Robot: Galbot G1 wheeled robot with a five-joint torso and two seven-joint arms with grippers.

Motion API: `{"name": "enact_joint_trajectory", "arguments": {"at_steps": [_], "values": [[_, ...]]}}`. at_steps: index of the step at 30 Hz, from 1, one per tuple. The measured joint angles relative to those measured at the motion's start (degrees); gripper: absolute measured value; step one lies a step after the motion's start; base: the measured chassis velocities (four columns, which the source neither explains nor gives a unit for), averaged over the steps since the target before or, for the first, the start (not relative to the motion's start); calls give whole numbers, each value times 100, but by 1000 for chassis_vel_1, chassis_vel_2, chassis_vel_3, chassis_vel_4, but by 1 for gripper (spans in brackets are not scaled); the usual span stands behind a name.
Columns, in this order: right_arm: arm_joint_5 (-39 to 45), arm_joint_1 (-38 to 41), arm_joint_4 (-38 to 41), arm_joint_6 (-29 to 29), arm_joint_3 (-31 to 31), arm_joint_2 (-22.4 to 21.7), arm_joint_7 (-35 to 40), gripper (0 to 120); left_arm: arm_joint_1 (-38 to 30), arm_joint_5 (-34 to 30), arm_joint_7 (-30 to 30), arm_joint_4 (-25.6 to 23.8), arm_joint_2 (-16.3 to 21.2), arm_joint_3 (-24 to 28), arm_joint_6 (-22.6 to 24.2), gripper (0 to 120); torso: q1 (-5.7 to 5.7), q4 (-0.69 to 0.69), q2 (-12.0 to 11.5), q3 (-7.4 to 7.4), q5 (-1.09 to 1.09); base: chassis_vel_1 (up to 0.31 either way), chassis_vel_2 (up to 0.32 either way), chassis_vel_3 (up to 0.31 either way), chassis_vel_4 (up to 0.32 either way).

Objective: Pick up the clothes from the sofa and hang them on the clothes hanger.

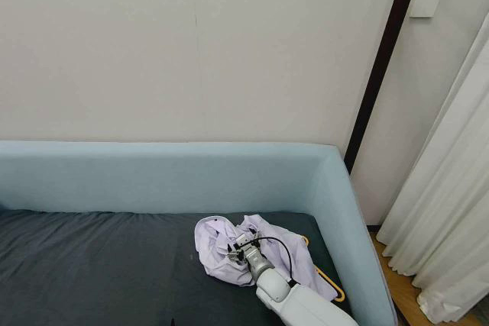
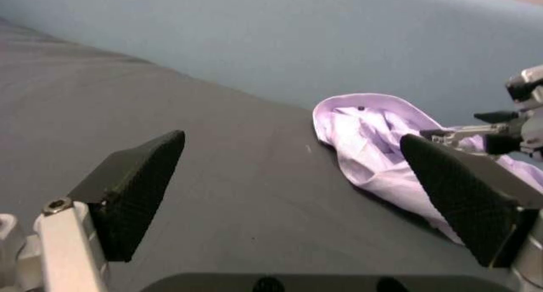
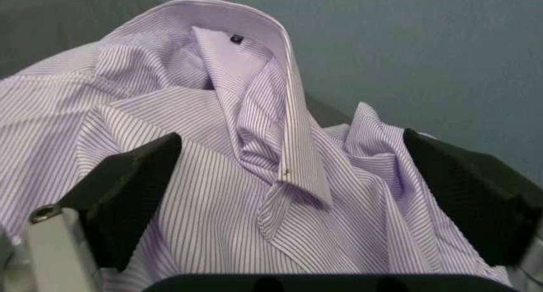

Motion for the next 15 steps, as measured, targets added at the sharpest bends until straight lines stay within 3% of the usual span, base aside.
{"name": "enact_joint_trajectory", "arguments": {"at_steps": [6, 10, 15], "values": [[29, 43, -171, 32, 44, 69, 10, 84, -4, -21, 2, -7, -20, 13, 2, 100, 0, 0, 1, 0, 0, 0, 0, 0, 0], [95, 38, -237, 24, 65, 88, 30, 65, -19, -22, 3, 14, -27, 19, -5, 100, 0, 0, 1, -1, 1, 0, 0, 0, 0], [96, -23, -247, 11, 14, 33, 30, 48, -33, -25, 3, 10, -24, 9, -11, 100, 0, 0, 1, 0, 1, 0, 0, 0, 0]]}}
